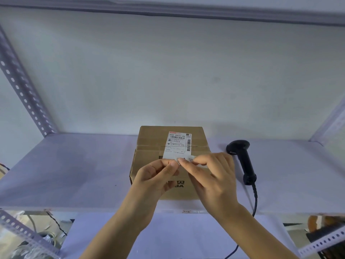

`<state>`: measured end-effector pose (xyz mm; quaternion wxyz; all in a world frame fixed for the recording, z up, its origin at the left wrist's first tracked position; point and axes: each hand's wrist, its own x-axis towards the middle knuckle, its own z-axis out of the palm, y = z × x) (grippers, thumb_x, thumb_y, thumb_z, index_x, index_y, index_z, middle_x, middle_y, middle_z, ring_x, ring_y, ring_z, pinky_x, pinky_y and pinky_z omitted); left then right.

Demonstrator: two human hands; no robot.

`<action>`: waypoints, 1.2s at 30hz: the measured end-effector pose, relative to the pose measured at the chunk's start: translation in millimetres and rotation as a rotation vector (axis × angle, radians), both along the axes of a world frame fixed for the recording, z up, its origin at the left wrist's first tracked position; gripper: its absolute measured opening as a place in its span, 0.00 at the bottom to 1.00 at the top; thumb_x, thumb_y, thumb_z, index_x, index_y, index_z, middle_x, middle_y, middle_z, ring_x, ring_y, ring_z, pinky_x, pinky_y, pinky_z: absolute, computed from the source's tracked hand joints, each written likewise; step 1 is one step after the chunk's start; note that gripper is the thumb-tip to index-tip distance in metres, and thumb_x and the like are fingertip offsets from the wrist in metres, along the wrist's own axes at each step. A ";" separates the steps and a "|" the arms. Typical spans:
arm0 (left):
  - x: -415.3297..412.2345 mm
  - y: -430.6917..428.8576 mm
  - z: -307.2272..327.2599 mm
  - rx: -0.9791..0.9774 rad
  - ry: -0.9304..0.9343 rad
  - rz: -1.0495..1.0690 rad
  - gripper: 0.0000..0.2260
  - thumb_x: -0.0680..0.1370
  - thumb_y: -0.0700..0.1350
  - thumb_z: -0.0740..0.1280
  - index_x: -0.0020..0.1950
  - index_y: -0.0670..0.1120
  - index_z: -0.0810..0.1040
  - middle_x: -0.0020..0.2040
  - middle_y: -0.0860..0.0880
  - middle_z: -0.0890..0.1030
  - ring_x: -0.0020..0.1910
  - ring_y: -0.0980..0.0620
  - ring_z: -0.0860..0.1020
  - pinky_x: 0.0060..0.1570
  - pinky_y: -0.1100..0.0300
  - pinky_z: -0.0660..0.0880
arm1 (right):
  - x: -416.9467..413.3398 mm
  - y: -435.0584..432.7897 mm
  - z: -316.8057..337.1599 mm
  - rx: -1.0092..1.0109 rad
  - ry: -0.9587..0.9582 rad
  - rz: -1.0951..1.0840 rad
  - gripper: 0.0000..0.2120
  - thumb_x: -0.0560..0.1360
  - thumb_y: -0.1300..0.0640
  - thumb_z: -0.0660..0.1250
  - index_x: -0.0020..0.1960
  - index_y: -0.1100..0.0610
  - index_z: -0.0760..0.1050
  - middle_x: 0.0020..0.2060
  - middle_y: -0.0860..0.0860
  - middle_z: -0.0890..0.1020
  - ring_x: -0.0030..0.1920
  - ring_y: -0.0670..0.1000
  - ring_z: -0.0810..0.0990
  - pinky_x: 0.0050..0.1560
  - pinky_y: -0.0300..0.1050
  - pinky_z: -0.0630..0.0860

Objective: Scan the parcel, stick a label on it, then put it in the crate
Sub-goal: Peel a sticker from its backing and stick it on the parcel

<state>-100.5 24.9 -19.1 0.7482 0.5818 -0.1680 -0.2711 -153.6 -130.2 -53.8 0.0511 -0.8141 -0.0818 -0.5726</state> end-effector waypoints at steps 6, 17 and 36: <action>5.0 -3.0 -7.5 0.043 -0.148 0.118 0.11 0.78 0.48 0.66 0.49 0.42 0.82 0.52 0.31 0.80 0.45 0.43 0.76 0.47 0.59 0.75 | -5.1 13.8 9.7 0.470 0.436 0.328 0.14 0.76 0.58 0.70 0.61 0.52 0.79 0.47 0.48 0.84 0.48 0.45 0.82 0.50 0.41 0.78; 1.3 -5.6 -5.9 0.236 -0.442 0.226 0.07 0.76 0.41 0.68 0.39 0.48 0.81 0.48 0.52 0.77 0.39 0.68 0.80 0.38 0.77 0.73 | -6.9 21.3 27.2 1.235 0.634 0.498 0.05 0.75 0.59 0.70 0.44 0.59 0.84 0.39 0.53 0.87 0.40 0.50 0.84 0.45 0.39 0.79; 96.4 105.2 -52.2 0.406 -0.285 0.418 0.06 0.74 0.39 0.70 0.38 0.40 0.79 0.30 0.52 0.84 0.42 0.44 0.80 0.48 0.58 0.78 | 12.7 9.2 35.3 1.805 0.476 0.602 0.05 0.66 0.53 0.71 0.39 0.53 0.82 0.34 0.49 0.82 0.29 0.47 0.76 0.32 0.40 0.73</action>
